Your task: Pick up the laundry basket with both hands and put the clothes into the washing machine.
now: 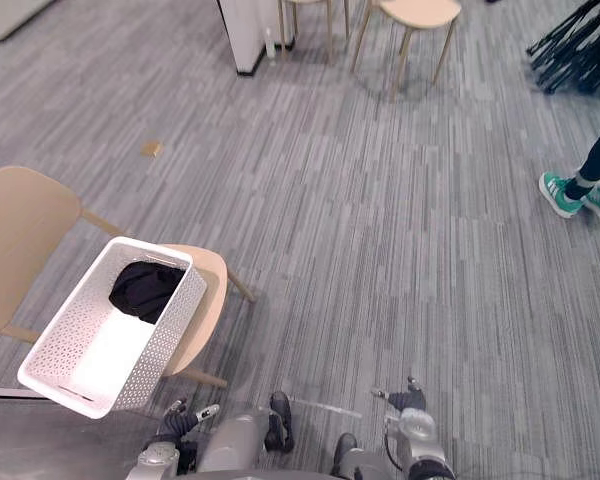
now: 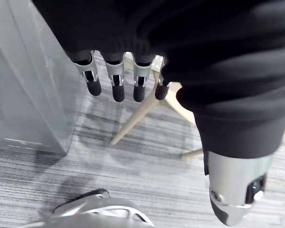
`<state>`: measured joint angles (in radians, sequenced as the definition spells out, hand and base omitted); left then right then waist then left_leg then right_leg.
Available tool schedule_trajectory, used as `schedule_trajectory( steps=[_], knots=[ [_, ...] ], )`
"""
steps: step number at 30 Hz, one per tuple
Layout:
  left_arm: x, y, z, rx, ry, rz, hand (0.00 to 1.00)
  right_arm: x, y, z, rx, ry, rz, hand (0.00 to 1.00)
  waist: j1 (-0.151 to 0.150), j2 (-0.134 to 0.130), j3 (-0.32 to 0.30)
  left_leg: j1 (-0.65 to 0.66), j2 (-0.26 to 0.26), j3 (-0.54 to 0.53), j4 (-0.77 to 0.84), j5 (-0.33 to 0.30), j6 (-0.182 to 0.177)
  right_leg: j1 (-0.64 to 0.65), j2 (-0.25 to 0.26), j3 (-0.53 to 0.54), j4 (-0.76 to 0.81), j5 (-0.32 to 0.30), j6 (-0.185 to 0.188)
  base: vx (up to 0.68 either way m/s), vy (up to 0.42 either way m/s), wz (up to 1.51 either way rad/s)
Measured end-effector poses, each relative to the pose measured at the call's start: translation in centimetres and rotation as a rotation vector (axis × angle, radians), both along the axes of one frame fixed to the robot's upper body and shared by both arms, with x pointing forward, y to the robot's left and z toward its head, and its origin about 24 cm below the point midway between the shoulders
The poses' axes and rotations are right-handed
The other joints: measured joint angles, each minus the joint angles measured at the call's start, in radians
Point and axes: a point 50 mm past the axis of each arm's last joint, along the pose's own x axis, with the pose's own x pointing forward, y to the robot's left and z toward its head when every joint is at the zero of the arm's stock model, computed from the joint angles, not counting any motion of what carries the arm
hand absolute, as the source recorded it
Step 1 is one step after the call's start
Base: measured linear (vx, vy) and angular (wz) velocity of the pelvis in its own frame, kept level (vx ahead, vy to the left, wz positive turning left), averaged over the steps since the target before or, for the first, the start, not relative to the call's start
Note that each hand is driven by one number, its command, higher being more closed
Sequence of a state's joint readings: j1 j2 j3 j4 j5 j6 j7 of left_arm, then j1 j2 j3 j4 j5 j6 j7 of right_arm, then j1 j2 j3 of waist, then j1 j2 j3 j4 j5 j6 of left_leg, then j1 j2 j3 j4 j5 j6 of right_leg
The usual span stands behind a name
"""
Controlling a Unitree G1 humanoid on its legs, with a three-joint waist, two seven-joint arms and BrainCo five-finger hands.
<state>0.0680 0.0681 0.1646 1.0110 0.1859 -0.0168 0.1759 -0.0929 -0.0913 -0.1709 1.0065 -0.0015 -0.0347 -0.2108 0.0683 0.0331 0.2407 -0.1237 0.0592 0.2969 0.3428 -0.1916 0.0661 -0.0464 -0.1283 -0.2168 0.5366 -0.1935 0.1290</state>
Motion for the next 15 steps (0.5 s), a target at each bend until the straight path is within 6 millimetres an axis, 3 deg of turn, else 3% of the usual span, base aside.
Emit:
schedule_trajectory(
  steps=[1,2,4,6,8,9,10,11,12,13,14,15],
  knots=[
    [-0.2,0.3,0.0,0.01,0.014,-0.007,0.0,-0.2,0.4,-0.2,-0.001,0.01,0.022,0.0,-0.004,-0.02,0.012,0.07,-0.03,-0.012,-0.014,-0.019,0.018,-0.074,-0.057,-0.005,0.242,0.038,-0.005,0.42,0.175,0.4],
    [-0.1,0.4,0.0,0.011,0.012,-0.009,0.0,-0.5,0.5,-0.3,0.002,0.019,0.033,0.0,-0.007,-0.025,0.015,0.109,-0.047,-0.038,-0.018,-0.035,0.03,-0.112,-0.092,-0.009,0.373,0.027,-0.02,0.4,0.094,0.65],
    [0.1,0.4,0.1,0.007,0.001,-0.002,0.0,-0.3,0.8,-0.3,0.013,0.013,0.053,0.0,-0.03,-0.024,0.013,0.166,-0.064,-0.116,-0.034,-0.042,0.038,-0.169,-0.117,-0.03,0.432,-0.021,-0.057,0.38,0.038,1.0],
    [0.8,0.2,0.4,0.005,-0.024,-0.003,0.0,0.1,1.1,0.0,0.019,-0.011,0.055,0.0,-0.027,-0.022,0.013,0.186,-0.069,-0.19,-0.059,-0.042,0.038,-0.219,-0.075,0.006,0.297,-0.047,-0.053,0.37,-0.03,1.13],
    [2.1,-0.1,0.8,-0.001,-0.066,-0.008,0.0,0.6,1.4,0.4,0.029,-0.047,0.045,0.0,-0.028,-0.021,0.012,0.17,-0.076,-0.301,-0.058,-0.042,0.038,-0.269,0.007,0.151,0.115,-0.045,-0.057,0.34,-0.141,1.57],
    [3.6,-1.2,1.2,-0.022,-0.106,-0.015,0.0,0.8,1.3,0.8,0.027,-0.078,0.034,0.0,-0.031,-0.014,0.016,0.152,-0.084,-0.397,-0.04,-0.046,0.03,-0.285,0.053,0.282,0.014,-0.036,-0.057,0.32,-0.243,2.37],
    [4.8,-2.5,1.5,-0.054,-0.139,-0.022,0.0,0.5,1.2,0.9,0.029,-0.091,0.014,0.0,-0.03,-0.016,0.014,0.132,-0.102,-0.48,-0.002,-0.06,0.006,-0.279,0.066,0.377,-0.056,-0.019,-0.035,0.32,-0.267,2.58],
    [5.2,-3.0,1.6,-0.066,-0.152,-0.023,0.0,0.3,1.3,0.9,0.032,-0.094,0.003,0.0,-0.028,-0.019,0.013,0.125,-0.111,-0.514,0.024,-0.077,-0.02,-0.269,0.054,0.393,-0.094,0.011,-0.034,0.33,-0.319,2.72],
    [5.3,-3.5,1.7,-0.077,-0.166,-0.024,0.0,-0.2,2.0,0.6,0.053,-0.087,-0.017,0.0,-0.022,-0.047,0.002,0.101,-0.138,-0.551,0.072,-0.121,-0.075,-0.248,0.004,0.376,-0.143,0.079,0.01,0.29,-0.375,2.64],
    [5.1,-5.3,1.5,-0.124,-0.16,-0.014,0.0,-0.2,1.2,0.8,0.038,-0.088,-0.028,0.0,-0.02,0.003,-0.005,0.056,-0.1,-0.59,0.126,-0.148,-0.098,-0.235,0.0,0.261,-0.1,0.05,-0.01,0.3,-0.431,2.47],
    [4.8,-5.5,1.4,-0.128,-0.15,-0.034,0.0,0.1,1.1,0.9,0.037,-0.098,-0.029,0.0,-0.014,0.01,-0.018,0.035,-0.084,-0.599,0.138,-0.148,-0.101,-0.231,0.001,0.218,-0.106,0.038,-0.022,0.2,-0.348,2.04],
    [4.7,-5.4,1.4,-0.125,-0.153,-0.014,0.0,0.7,0.9,1.5,0.029,-0.133,-0.028,0.0,0.011,0.032,-0.032,0.005,-0.047,-0.596,0.133,-0.133,-0.125,-0.212,0.003,0.129,-0.116,0.029,-0.038,0.17,-0.327,1.54]
  ],
)
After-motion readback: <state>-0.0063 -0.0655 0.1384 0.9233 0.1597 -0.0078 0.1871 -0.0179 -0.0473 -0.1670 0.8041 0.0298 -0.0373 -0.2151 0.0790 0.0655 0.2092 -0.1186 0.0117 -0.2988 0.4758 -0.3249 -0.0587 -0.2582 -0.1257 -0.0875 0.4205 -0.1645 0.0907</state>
